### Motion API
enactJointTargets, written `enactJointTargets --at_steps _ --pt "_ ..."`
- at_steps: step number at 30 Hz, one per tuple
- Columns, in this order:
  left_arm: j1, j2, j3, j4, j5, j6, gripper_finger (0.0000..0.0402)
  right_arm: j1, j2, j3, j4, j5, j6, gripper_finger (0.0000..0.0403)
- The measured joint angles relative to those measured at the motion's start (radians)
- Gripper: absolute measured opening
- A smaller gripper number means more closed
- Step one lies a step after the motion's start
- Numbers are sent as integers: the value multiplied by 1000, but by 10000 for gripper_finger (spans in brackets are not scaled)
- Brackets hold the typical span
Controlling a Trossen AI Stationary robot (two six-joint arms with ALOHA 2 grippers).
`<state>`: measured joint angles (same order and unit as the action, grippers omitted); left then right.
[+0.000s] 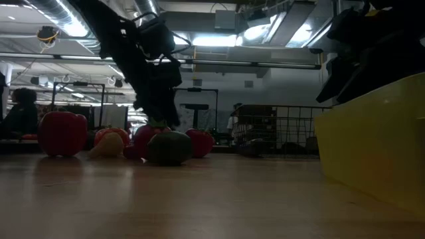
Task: Sort produce into baskets
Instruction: Put the top green mushroom into the wire basket
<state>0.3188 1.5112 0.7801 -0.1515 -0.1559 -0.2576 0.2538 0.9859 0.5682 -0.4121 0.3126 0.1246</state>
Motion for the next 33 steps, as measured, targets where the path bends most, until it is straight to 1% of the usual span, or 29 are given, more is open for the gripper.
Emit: enactJointTargets --at_steps 10,21,23,26,33 --pt "-9 137 -7 79 -1 0 210 0 0 0 4 0 0 376" --pt "-4 203 -7 104 -6 2 210 0 0 0 4 0 0 376" --pt "-3 210 -7 130 -6 11 208 0 0 0 5 0 0 376" --pt "-3 219 -7 147 -6 25 192 0 0 0 6 0 0 376" --pt "-3 216 -7 134 -6 24 130 0 0 0 5 0 0 376"
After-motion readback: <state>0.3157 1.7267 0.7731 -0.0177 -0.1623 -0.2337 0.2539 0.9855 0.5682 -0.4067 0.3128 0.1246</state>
